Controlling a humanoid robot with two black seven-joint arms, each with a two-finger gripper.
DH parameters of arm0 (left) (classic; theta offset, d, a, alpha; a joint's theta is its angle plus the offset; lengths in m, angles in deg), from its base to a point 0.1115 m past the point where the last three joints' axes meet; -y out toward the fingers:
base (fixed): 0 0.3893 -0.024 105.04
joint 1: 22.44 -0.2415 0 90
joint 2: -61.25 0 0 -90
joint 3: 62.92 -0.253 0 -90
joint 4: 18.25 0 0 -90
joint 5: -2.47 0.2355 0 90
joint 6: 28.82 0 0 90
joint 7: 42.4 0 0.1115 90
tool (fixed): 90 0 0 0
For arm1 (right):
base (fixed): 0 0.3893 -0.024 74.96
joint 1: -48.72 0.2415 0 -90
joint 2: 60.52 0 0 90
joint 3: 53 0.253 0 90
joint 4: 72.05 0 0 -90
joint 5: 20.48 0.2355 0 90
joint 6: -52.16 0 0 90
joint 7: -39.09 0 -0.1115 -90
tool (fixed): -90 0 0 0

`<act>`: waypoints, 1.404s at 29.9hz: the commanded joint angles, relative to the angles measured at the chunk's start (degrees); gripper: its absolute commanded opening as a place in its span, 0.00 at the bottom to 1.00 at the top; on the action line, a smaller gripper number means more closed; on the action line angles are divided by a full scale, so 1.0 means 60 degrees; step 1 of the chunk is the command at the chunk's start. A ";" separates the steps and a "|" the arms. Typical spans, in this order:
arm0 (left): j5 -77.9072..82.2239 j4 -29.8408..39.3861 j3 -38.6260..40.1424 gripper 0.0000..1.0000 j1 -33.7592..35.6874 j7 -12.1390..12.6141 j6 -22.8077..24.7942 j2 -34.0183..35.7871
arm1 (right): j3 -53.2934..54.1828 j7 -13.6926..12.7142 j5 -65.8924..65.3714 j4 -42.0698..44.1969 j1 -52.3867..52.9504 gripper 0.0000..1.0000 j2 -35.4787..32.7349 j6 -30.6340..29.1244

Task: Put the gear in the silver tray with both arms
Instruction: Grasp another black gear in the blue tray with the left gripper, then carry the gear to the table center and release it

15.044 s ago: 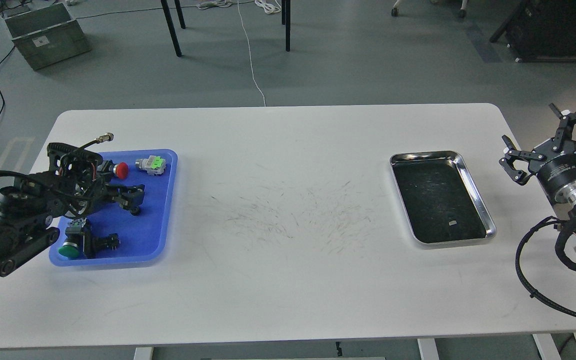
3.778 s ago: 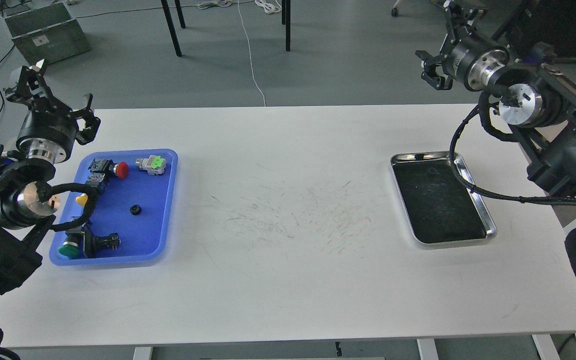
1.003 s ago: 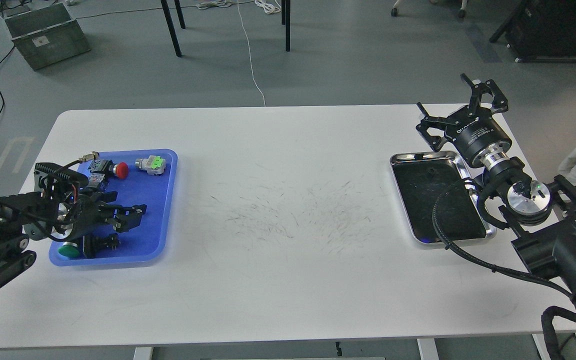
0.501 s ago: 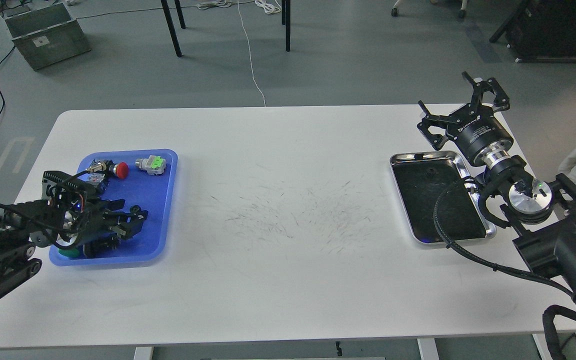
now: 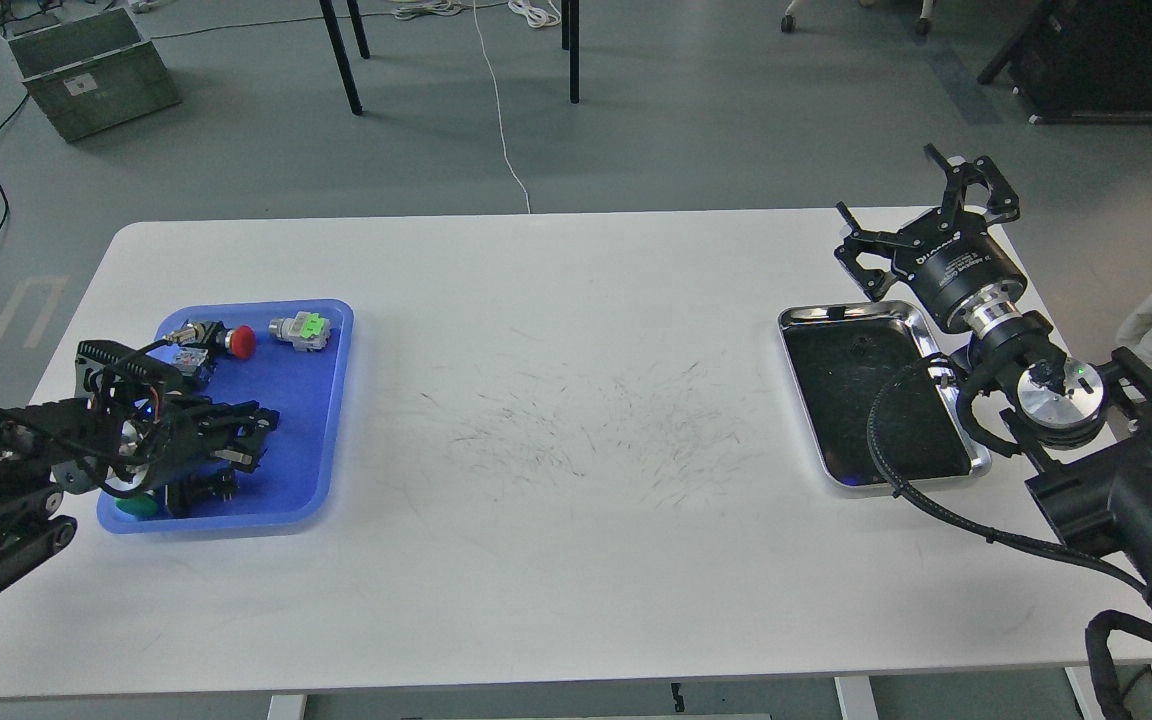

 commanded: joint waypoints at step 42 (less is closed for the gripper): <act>-0.0720 0.0379 -0.0022 0.10 0.1384 0.2360 -0.0631 -0.6774 | 0.0030 0.0000 -0.0015 0.0396 0.0012 0.96 -0.0658 0.0089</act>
